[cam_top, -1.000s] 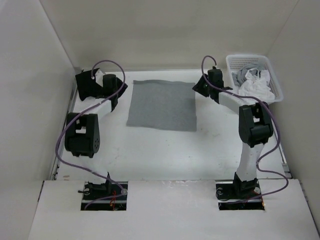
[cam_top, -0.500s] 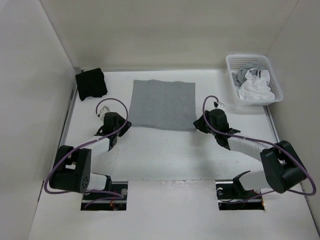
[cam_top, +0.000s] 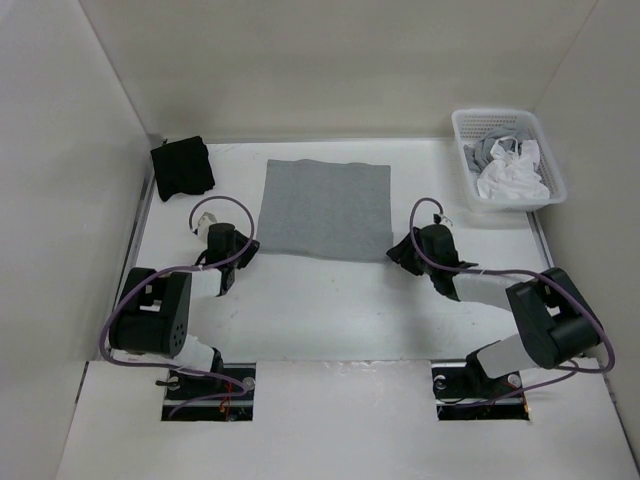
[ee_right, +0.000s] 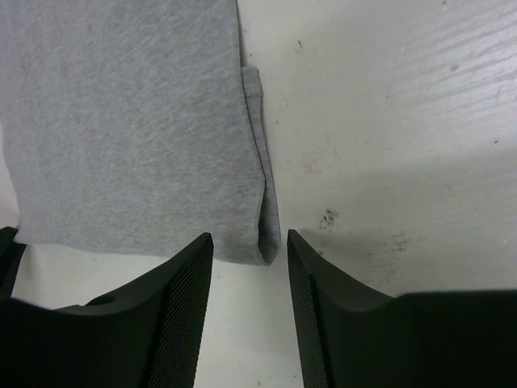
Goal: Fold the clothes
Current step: Fold the tank top
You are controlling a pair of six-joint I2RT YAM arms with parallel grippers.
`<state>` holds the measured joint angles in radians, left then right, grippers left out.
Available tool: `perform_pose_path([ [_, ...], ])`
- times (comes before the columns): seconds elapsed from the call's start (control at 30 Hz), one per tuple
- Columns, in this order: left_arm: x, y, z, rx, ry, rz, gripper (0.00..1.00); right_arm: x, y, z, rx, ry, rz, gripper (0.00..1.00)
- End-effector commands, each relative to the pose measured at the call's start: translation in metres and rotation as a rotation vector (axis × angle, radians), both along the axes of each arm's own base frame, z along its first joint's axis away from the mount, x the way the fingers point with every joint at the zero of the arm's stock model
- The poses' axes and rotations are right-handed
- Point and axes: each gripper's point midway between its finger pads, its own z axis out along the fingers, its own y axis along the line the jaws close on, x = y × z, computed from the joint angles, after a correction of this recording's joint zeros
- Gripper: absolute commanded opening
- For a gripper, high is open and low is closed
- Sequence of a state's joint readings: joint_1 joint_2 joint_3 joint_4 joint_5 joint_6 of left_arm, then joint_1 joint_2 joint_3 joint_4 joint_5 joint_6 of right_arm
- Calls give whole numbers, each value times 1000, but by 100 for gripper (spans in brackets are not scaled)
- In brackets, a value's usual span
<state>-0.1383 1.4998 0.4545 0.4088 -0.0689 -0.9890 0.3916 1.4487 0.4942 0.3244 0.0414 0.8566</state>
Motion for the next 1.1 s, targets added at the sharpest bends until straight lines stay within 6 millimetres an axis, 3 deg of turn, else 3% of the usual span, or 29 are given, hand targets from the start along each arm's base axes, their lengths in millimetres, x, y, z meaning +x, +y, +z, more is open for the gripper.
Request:
perform_pose_path([
  [0.0,3,0,-6,-22,5,15,24,7,6,10,62,-30,-11,46],
  [0.27,1,3,-8,-38,11,27,9,-5,4,0,92,-7,-28,46],
  [0.47,-2,2,-1,-39,-13,28,5,-5,7,-6,109,19,-20,44],
  [0.67,-3,-2,3,-46,-32,13,4,-2,12,-11,134,30,-19,30],
  [0.83,-1,-3,8,-56,-55,7,2,5,7,-4,126,-12,-61,14],
  [0.93,-1,-6,11,-66,-69,-2,0,11,2,5,109,-47,-88,7],
  [1.07,-5,-8,27,-96,-112,-17,0,6,4,30,101,-122,-60,3],
])
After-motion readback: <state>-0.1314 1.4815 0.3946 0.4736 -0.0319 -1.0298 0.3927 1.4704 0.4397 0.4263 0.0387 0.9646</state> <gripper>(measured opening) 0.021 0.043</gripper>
